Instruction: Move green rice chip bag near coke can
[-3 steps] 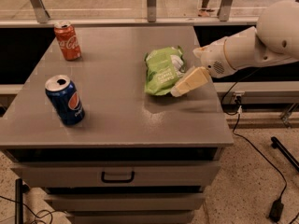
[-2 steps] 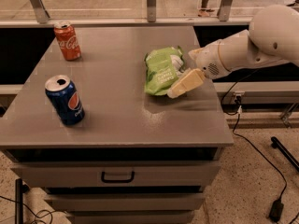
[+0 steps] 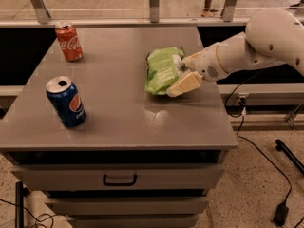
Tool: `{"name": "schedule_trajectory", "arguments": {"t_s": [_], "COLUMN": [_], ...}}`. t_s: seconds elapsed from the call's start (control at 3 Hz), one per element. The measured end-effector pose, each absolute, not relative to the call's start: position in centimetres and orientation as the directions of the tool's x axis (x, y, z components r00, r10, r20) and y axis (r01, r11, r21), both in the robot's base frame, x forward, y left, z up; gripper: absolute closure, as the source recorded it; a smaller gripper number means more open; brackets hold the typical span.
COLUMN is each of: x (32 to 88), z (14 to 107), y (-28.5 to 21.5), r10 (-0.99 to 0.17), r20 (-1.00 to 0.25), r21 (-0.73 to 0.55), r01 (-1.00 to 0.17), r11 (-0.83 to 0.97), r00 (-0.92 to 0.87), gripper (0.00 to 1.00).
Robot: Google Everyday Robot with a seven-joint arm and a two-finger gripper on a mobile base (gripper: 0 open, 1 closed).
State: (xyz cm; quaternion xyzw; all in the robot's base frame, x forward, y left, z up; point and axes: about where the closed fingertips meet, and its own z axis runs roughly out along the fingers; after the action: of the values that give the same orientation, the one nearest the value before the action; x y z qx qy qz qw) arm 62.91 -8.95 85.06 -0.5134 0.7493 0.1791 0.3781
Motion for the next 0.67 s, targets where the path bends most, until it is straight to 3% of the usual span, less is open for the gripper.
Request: {"name": "schedule_trajectory", "arguments": {"t_s": [0.67], "x": [63.51], "z": [85.63], "y": [-7.73], "r10": [-0.617], "r20": [-0.773], "r21": [-0.161], "r01": [-0.894], "r11": [0.418], "r00": [-0.149], "gripper": [0.87]}}
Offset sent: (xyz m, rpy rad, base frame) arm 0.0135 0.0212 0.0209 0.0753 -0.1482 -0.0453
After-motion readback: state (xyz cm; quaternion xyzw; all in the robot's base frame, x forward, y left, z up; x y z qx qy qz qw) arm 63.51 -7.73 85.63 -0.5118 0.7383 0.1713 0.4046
